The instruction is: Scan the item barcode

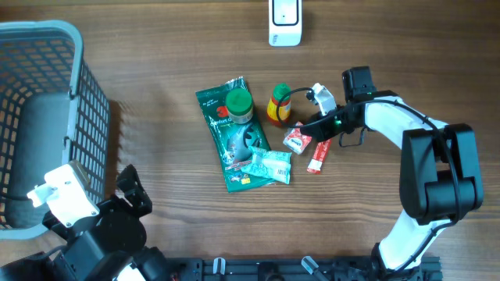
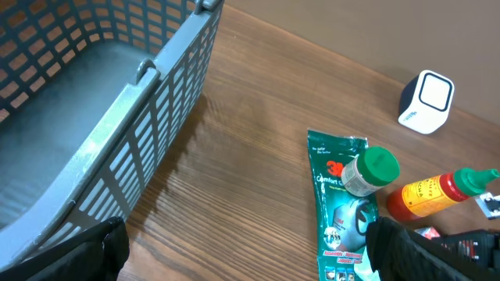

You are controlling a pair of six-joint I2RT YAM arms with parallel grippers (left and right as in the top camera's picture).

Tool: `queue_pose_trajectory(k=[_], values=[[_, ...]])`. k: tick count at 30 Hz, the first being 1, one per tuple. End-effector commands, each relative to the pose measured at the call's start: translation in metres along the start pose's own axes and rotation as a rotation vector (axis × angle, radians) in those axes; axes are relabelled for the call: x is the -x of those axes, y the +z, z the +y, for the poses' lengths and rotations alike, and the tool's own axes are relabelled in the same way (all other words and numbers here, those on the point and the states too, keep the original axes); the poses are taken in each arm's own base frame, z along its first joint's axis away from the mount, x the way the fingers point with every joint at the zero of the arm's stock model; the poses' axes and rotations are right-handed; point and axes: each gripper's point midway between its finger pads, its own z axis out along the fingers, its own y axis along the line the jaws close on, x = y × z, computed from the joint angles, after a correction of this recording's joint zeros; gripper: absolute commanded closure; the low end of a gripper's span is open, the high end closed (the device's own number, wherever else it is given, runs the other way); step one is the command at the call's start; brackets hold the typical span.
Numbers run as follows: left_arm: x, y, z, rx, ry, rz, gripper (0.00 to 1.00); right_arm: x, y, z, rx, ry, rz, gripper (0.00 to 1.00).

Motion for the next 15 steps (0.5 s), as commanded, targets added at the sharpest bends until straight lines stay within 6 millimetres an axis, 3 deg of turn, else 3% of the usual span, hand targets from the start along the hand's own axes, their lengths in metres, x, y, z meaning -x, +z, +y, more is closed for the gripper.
queue_pose_trajectory(k=[1,5,9,11,15], values=[[0.000,0.001,0.000,0.013,-0.011,-0.003,0.00,0.006,-0.015,0.014,0.010,0.109,-0.018,0.96],[0.000,0.001,0.000,0.013,-0.011,-0.003,0.00,0.028,-0.068,0.045,-0.025,0.155,-0.126,0.96],[0.000,0.001,0.000,0.013,-0.011,-0.003,0.00,0.030,-0.109,0.075,-0.038,0.112,-0.189,0.96],[0.000,0.001,0.000,0.013,-0.011,-0.003,0.00,0.027,-0.122,0.081,-0.061,0.147,-0.202,0.95],[0.000,0.001,0.000,0.013,-0.011,-0.003,0.00,0.010,-0.130,0.074,-0.152,0.236,-0.167,0.96]])
